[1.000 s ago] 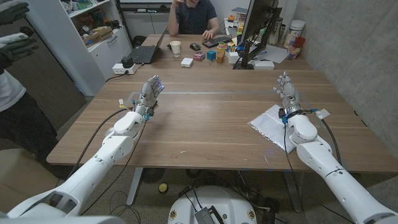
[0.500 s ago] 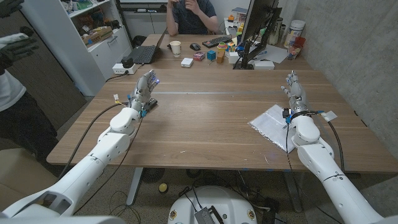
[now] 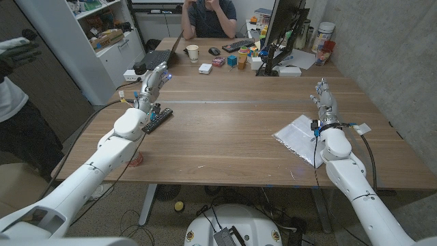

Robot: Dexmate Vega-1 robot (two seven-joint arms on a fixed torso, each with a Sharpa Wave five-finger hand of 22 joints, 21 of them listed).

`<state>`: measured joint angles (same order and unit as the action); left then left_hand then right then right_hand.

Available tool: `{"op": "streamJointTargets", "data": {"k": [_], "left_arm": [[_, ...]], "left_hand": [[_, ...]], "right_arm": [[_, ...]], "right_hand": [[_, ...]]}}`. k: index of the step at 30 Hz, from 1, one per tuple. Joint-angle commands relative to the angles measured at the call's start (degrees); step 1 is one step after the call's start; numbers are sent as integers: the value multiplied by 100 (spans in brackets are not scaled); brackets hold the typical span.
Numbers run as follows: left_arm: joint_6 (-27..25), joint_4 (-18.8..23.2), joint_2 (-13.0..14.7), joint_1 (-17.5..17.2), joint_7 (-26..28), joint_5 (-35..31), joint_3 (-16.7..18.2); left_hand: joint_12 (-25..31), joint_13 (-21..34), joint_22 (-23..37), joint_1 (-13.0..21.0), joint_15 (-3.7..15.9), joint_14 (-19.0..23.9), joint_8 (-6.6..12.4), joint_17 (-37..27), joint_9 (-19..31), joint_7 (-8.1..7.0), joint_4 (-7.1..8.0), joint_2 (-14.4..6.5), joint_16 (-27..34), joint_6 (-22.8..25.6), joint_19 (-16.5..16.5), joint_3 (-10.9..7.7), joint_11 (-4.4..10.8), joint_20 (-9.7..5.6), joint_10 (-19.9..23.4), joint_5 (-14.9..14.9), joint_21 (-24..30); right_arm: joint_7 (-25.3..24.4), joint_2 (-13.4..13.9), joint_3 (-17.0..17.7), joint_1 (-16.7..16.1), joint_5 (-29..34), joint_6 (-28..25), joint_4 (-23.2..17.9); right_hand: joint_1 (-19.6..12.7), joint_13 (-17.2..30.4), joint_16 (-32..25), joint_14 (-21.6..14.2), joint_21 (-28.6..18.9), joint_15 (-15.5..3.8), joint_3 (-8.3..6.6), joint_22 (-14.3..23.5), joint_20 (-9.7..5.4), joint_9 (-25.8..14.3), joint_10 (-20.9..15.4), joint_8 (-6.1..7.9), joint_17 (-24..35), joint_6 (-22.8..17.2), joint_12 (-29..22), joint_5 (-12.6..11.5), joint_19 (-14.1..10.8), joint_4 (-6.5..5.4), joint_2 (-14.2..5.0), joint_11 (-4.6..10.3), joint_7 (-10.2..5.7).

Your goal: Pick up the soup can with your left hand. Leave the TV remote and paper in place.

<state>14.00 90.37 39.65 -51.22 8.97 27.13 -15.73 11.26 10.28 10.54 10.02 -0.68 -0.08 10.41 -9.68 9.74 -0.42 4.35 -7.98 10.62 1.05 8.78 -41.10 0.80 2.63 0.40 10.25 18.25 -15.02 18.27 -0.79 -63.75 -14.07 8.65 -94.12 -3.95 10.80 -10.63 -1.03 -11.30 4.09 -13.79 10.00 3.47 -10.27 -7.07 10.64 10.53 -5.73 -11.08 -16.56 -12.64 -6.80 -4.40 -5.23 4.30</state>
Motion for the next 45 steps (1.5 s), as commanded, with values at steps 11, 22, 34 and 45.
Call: {"op": "streamJointTargets", "data": {"k": [11, 22, 34, 45], "left_arm": [[-568, 1855, 1341, -844, -7, -978, 829], [-906, 2796, 1780, -1779, -208, -1325, 1976], [-1659, 4098, 1323, -3078, -1001, -2494, 3684], [-1978, 5240, 224, -3835, -1931, -3701, 4691]], "left_hand": [[13, 20, 32, 127, -21, 103, 33, -20, 32, -96, -144, -111, 20, 76, 59, 18, 25, 143, -35, -33, 46], [34, 23, 40, 132, -10, 148, 60, -40, 36, -97, -183, -78, 30, 187, -1, 45, -18, 305, 19, -44, 10], [67, 29, 46, 114, 55, 211, 76, -53, 43, -148, -182, -67, 36, 317, 22, 39, -11, 614, 130, -45, 0], [68, 36, 47, 141, 76, 204, 94, -52, 50, -151, -198, -106, 20, 433, 18, 7, 0, 711, 158, -38, -19]], "right_arm": [[373, -121, 34, -131, -9, 211, 49], [434, -30, 55, -315, 37, 335, -116], [583, 66, 14, -387, 16, 522, -156], [749, 83, -118, -342, -76, 803, -25]], "right_hand": [[-23, 14, -35, 7, -29, 12, -9, 8, -13, -13, -47, 24, 16, -39, -21, -15, -58, 2, -21, -7, 9], [-21, 15, -36, 6, -27, 9, -3, 8, -11, -13, -52, 24, 17, -40, -21, -14, -58, 1, -18, -12, 12], [-20, 14, -35, 8, -25, 14, 2, 8, -13, -13, -60, 28, 18, -50, -22, -12, -55, 0, -18, -12, 11], [-18, 14, -40, -6, -24, 11, 9, 8, -10, -13, -61, 29, 18, -54, -21, -11, -55, 0, -15, -17, 12]]}}
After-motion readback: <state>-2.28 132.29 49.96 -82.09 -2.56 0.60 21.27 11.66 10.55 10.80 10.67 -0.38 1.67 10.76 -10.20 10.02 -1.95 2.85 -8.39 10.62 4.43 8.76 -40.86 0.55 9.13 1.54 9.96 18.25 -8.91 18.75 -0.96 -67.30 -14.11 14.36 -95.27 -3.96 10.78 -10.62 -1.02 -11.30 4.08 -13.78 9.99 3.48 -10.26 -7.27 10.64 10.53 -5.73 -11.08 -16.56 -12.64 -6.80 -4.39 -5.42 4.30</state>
